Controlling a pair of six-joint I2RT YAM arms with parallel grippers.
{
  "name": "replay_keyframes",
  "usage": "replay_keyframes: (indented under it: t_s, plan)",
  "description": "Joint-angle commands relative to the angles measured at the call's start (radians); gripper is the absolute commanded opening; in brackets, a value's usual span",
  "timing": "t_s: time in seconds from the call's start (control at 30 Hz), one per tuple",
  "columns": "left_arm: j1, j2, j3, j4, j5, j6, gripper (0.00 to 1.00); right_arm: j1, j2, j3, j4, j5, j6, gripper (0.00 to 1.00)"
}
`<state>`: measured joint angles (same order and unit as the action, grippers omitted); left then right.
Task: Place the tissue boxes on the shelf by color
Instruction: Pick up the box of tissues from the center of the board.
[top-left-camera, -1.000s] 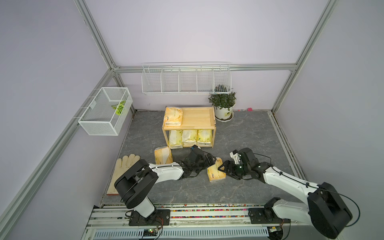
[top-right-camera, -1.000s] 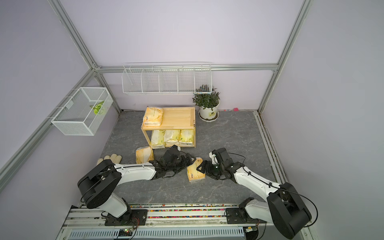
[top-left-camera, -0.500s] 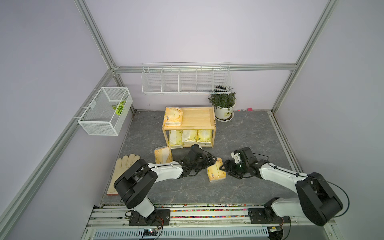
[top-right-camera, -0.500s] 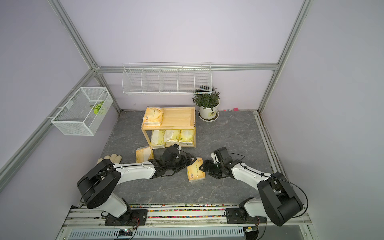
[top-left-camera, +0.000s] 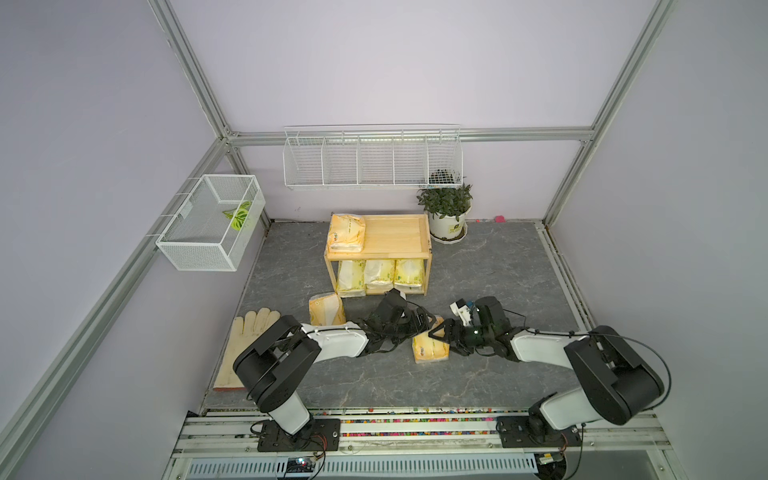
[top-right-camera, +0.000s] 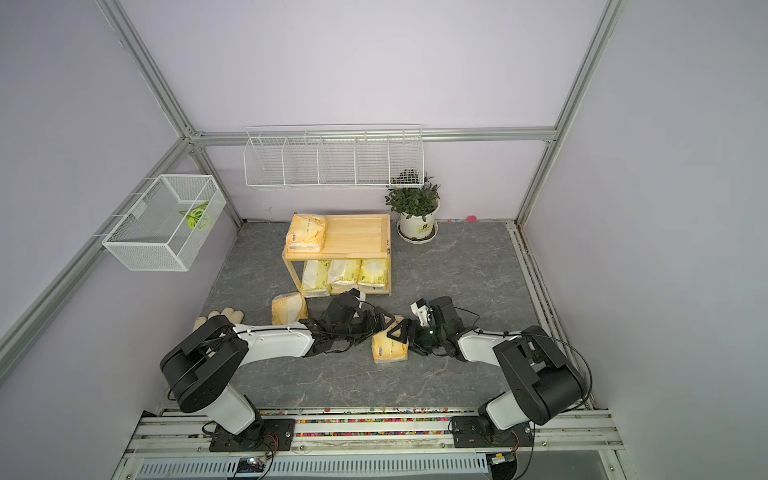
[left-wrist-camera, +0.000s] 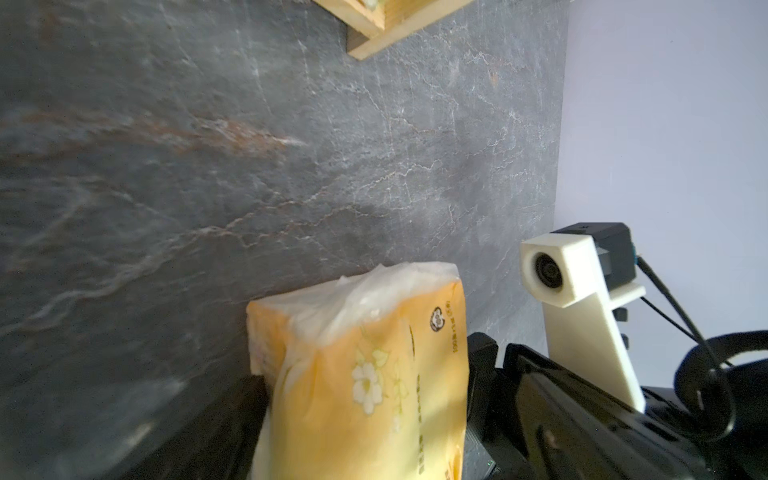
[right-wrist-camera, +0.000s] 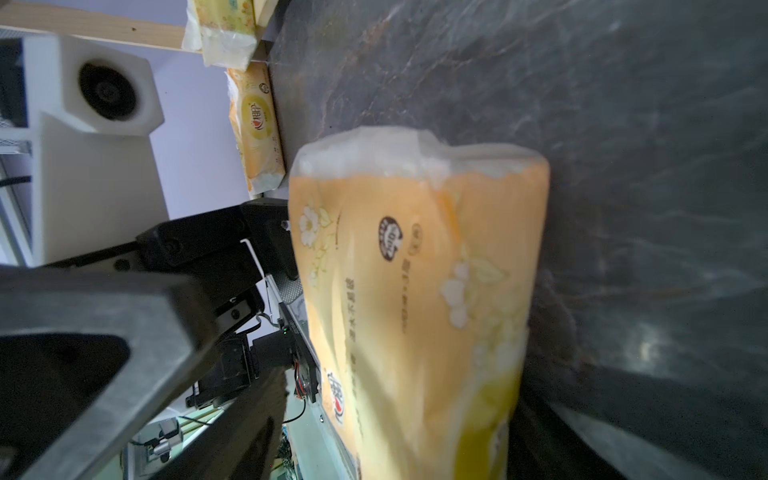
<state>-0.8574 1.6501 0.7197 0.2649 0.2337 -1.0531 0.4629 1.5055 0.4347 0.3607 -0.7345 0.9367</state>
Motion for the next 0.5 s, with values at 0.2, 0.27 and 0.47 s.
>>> replay_keyframes:
  t_s: [0.2,0.27,0.47]
  plan:
    - [-0.002,0.020,-0.025,0.038,0.016,-0.006,1.00,0.001,0.083,-0.063,0.190,-0.051,0.108,0.69]
    - [-0.003,0.012,-0.025,0.032,0.013,-0.003,1.00,0.000,0.082,-0.068,0.187,-0.044,0.106,0.64]
    - [-0.003,-0.026,-0.001,-0.025,-0.001,0.024,1.00,0.001,0.037,-0.071,0.105,-0.012,0.076,0.51]
